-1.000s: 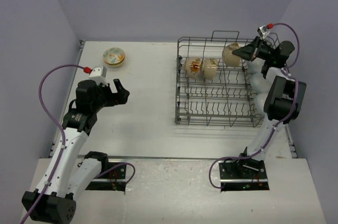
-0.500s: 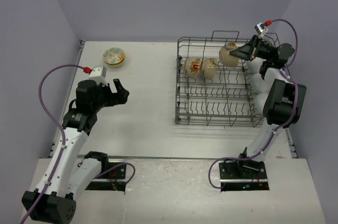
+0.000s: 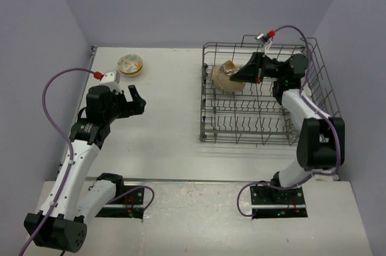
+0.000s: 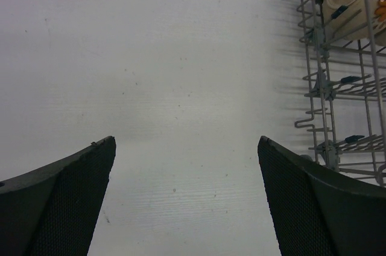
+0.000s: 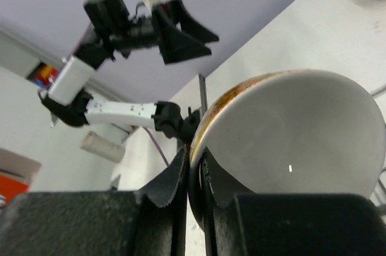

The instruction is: Unload the bowls from the dish rack

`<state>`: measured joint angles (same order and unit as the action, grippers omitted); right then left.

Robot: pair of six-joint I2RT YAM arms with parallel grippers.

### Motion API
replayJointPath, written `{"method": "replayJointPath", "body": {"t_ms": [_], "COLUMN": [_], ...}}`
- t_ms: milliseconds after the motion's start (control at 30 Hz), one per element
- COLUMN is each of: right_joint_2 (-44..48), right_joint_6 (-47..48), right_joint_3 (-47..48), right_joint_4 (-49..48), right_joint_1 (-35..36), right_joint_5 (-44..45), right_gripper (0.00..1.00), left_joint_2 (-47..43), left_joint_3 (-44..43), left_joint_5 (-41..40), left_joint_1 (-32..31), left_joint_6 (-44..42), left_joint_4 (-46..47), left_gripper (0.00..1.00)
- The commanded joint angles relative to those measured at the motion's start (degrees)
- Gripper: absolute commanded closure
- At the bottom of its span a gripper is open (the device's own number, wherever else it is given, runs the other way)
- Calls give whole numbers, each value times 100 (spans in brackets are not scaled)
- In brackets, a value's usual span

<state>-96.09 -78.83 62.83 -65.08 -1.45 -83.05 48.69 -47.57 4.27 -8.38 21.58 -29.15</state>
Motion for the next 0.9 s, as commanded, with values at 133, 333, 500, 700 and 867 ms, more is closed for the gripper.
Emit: {"method": "replayJointPath", "body": {"t_ms": [133,333,500,700,867], "right_joint_2": [2059,2236,2481,2455,2569], "right_joint_6": [7459,8716,9604,10335,10458], "right_joint_3": [1809,2039,1804,1741,1680], "right_joint_4": [8911,9845,9708,9847,9734], "right_joint_1": [2542,4178,5266,6060,6174], "right_joint_5": [4003,7721,9191,10027,10001], "right_gripper": [100,100,100,100,100], "left_joint_2": [825,2309,3032,3674,3824], "left_joint_3": [-2640,-4853,-5894,-5939,-5597], "left_joint_5": [548,-238,-972,-1104,-1052], "left_joint_1": [-137,-1415,-2386,-3282,-3460], "left_joint_6": [127,258,390,452,513], "left_joint_4": [-686,-1575,-1946,-1963,-1788], "left_gripper": [0,0,0,0,2]}}
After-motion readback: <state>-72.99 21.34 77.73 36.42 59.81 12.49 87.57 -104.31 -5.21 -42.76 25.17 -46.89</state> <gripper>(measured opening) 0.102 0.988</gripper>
